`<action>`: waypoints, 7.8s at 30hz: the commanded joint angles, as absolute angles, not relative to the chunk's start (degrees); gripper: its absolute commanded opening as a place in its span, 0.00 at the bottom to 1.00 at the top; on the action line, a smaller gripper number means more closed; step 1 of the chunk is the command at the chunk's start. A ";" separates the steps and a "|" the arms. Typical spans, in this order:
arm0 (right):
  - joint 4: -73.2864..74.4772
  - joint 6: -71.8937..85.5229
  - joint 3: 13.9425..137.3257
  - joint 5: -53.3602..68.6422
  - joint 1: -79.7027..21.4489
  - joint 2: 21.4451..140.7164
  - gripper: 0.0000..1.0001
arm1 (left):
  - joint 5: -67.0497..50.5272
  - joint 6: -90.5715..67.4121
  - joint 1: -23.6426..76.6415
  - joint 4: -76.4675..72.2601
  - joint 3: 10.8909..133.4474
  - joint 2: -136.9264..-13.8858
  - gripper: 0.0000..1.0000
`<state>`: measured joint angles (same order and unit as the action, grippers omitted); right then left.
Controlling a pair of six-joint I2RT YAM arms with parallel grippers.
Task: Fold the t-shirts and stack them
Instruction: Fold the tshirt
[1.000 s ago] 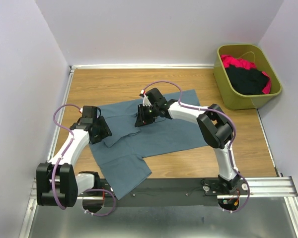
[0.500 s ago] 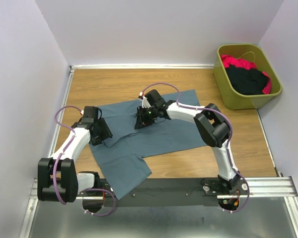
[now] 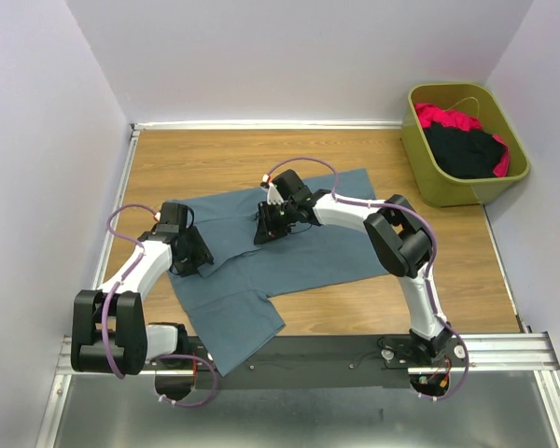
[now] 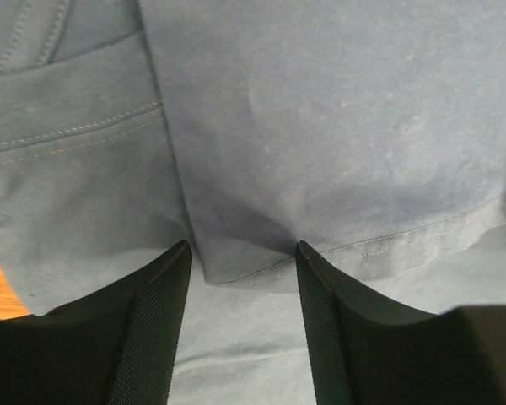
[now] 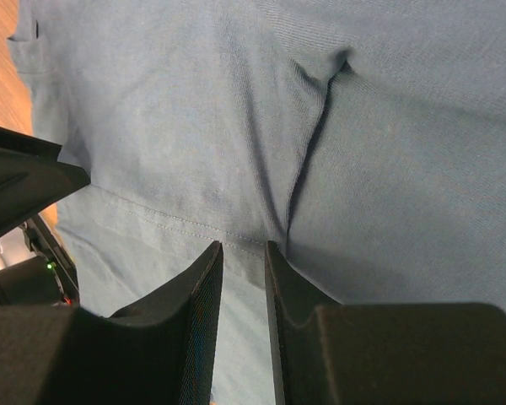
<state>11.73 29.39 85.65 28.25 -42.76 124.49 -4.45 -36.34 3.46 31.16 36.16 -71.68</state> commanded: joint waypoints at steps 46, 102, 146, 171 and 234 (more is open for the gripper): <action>14.50 29.44 80.86 24.96 -42.89 120.15 0.34 | -5.10 -35.68 4.39 40.43 41.49 -68.99 0.01; 20.83 28.65 82.18 26.98 -41.57 118.91 0.05 | -4.04 -33.22 4.39 44.65 41.40 -69.52 0.04; 23.64 29.01 98.43 2.99 -7.04 134.38 0.45 | 3.52 -30.50 -6.77 22.15 77.24 -116.80 0.41; 25.31 23.64 95.56 8.26 -5.27 115.62 0.64 | 7.73 -27.33 -5.27 30.06 80.36 -97.08 0.71; 30.06 16.52 97.64 -7.38 -13.10 128.85 0.60 | 2.28 -25.93 9.32 31.99 105.46 -130.96 0.56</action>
<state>29.08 18.00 96.29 -5.26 -13.56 125.73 2.79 -26.00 9.13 28.10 102.78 -129.38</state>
